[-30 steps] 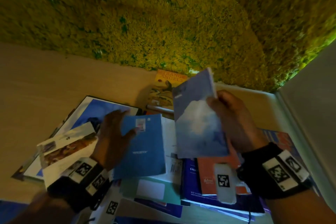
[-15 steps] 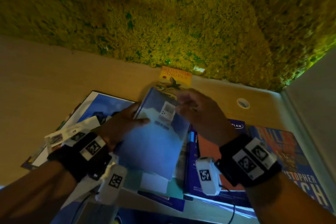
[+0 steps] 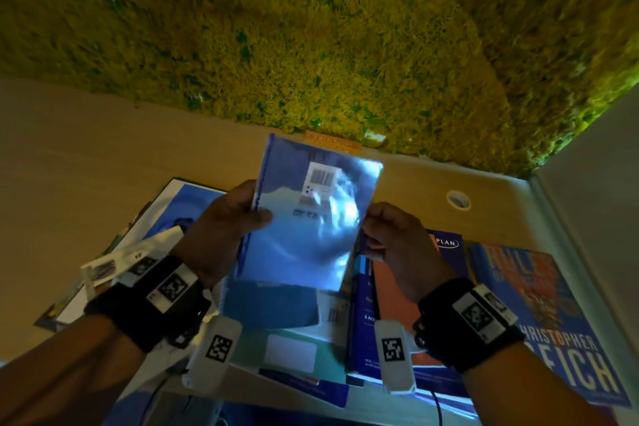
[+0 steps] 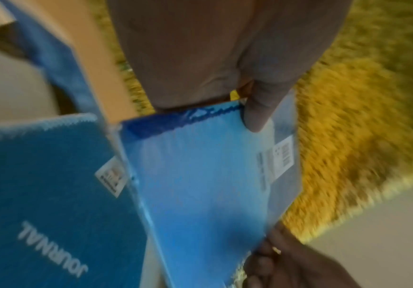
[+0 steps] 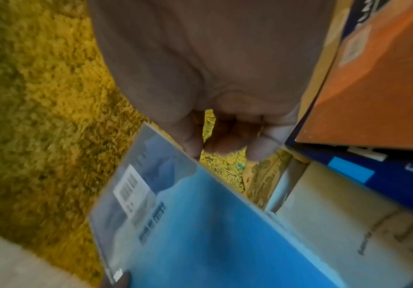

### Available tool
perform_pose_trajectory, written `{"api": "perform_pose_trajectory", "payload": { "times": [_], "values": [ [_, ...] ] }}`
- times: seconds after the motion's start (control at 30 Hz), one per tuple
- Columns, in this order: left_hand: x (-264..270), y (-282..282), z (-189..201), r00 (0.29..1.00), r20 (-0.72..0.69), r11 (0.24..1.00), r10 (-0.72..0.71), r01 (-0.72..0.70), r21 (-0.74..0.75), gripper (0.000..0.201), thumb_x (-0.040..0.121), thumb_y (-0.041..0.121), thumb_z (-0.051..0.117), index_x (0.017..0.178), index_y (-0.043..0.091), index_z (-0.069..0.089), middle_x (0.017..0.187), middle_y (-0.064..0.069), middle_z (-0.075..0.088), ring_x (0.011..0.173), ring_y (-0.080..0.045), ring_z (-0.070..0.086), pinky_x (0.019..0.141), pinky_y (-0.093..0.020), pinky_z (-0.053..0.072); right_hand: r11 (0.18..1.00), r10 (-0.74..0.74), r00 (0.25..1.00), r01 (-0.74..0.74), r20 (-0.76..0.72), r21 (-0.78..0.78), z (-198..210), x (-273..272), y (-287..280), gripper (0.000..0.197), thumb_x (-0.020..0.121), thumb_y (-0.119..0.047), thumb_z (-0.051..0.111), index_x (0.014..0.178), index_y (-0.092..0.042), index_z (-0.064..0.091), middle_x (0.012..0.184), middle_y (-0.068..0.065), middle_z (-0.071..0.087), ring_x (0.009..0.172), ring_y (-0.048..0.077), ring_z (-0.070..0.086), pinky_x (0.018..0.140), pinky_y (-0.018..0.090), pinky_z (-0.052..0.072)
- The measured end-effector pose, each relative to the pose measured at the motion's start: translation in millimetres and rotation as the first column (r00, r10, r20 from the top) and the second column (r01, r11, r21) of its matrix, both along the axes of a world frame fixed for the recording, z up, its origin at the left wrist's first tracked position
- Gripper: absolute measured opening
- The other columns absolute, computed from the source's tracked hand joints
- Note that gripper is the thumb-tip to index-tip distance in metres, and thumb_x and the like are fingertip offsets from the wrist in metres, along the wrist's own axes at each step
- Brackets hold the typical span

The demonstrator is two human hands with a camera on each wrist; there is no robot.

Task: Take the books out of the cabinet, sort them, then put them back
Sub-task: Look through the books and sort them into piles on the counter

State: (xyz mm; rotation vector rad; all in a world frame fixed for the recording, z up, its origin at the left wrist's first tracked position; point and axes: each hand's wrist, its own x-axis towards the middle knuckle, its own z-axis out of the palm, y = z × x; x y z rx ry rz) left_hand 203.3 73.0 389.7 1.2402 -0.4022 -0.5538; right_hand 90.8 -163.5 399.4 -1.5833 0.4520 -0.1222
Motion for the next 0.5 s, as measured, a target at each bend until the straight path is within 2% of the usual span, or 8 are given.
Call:
{"api": "perform_pose_trajectory", "payload": {
  "times": [0.07, 0.17, 0.23, 0.3, 0.33, 0.4, 0.47, 0.5],
  "values": [
    [-3, 1, 2, 0.986, 0.166, 0.999, 0.010, -0.016, 0.039, 0.043, 0.080, 0.019, 0.065, 0.122, 0.025, 0.069, 0.128, -0.012, 0.067, 0.123, -0.037, 0.059, 0.106, -0.061, 0.041, 1.000, -0.006, 1.000, 0.007, 0.012, -0.008, 2, -1, 0, 0.027, 0.105, -0.011, 0.051, 0.082, -0.018, 0.063, 0.064, 0.006, 0.048, 0.056, 0.016, 0.041, 0.062, 0.032, 0.039],
    [-2, 1, 0, 0.937, 0.348, 0.996, 0.018, -0.046, 0.073, 0.031, 0.075, 0.029, 0.067, 0.103, 0.040, 0.076, 0.125, 0.013, 0.067, 0.124, -0.019, 0.058, 0.102, -0.041, 0.046, 0.950, 0.033, 0.999, -0.020, -0.038, 0.311, 5, -4, 3, 0.034, 0.109, -0.035, 0.042, 0.110, -0.009, 0.063, 0.082, 0.011, 0.069, 0.060, 0.019, 0.063, 0.056, 0.032, 0.052],
    [1, 5, -9, 0.792, 0.608, 0.973, -0.051, -0.097, 0.209, 0.029, 0.081, 0.026, 0.065, 0.096, 0.048, 0.076, 0.142, 0.025, 0.048, 0.141, -0.005, 0.037, 0.113, -0.024, 0.034, 0.926, 0.042, 0.999, -0.030, -0.023, 0.377, 3, -4, 3, 0.034, 0.108, -0.029, 0.046, 0.123, -0.004, 0.063, 0.099, 0.011, 0.072, 0.076, 0.018, 0.074, 0.061, 0.030, 0.061],
    [3, 11, -24, 0.598, 0.792, 0.913, -0.127, -0.242, 0.330, 0.045, 0.085, 0.008, 0.060, 0.104, 0.046, 0.073, 0.153, 0.013, 0.033, 0.145, 0.009, 0.018, 0.114, -0.011, 0.023, 0.905, 0.038, 0.999, -0.034, -0.001, 0.425, -1, -3, 4, 0.029, 0.102, -0.007, 0.054, 0.130, -0.008, 0.059, 0.112, 0.018, 0.070, 0.091, 0.025, 0.074, 0.069, 0.035, 0.063],
    [2, 14, -32, 0.562, 0.810, 0.870, -0.167, -0.303, 0.390, 0.056, 0.085, 0.000, 0.059, 0.115, 0.048, 0.066, 0.155, 0.008, 0.029, 0.145, 0.007, 0.016, 0.116, -0.013, 0.022, 0.892, 0.033, 0.999, -0.028, -0.003, 0.450, -4, -3, 4, 0.036, 0.098, 0.003, 0.054, 0.130, -0.013, 0.061, 0.117, 0.021, 0.069, 0.095, 0.030, 0.072, 0.071, 0.039, 0.062],
    [-8, 20, -43, 0.684, 0.697, 0.736, -0.217, -0.354, 0.577, 0.072, 0.089, 0.003, 0.063, 0.136, 0.053, 0.041, 0.158, 0.005, 0.026, 0.146, -0.008, 0.021, 0.119, -0.029, 0.026, 0.907, 0.013, 0.999, 0.001, -0.029, 0.422, -15, -2, 0, 0.045, 0.096, 0.011, 0.049, 0.124, -0.020, 0.066, 0.115, 0.023, 0.071, 0.093, 0.034, 0.072, 0.072, 0.041, 0.060],
    [-23, 26, -52, 0.830, 0.480, 0.576, -0.284, -0.252, 0.777, 0.073, 0.088, 0.030, 0.069, 0.147, 0.047, 0.028, 0.159, 0.001, 0.025, 0.144, -0.018, 0.028, 0.116, -0.039, 0.032, 0.940, -0.015, 0.996, 0.045, -0.090, 0.338, -22, -3, -4, 0.039, 0.098, 0.010, 0.047, 0.121, -0.015, 0.068, 0.102, 0.021, 0.073, 0.081, 0.033, 0.073, 0.064, 0.038, 0.061],
    [-33, 27, -55, 0.824, 0.414, 0.474, -0.387, -0.208, 0.856, 0.079, 0.085, 0.047, 0.068, 0.150, 0.043, 0.024, 0.161, 0.001, 0.020, 0.145, -0.020, 0.026, 0.116, -0.041, 0.032, 0.954, -0.049, 0.991, 0.084, -0.125, 0.289, -26, -4, -7, 0.034, 0.099, 0.008, 0.047, 0.118, -0.011, 0.068, 0.101, 0.021, 0.073, 0.079, 0.032, 0.073, 0.062, 0.038, 0.060]
  ]
}}
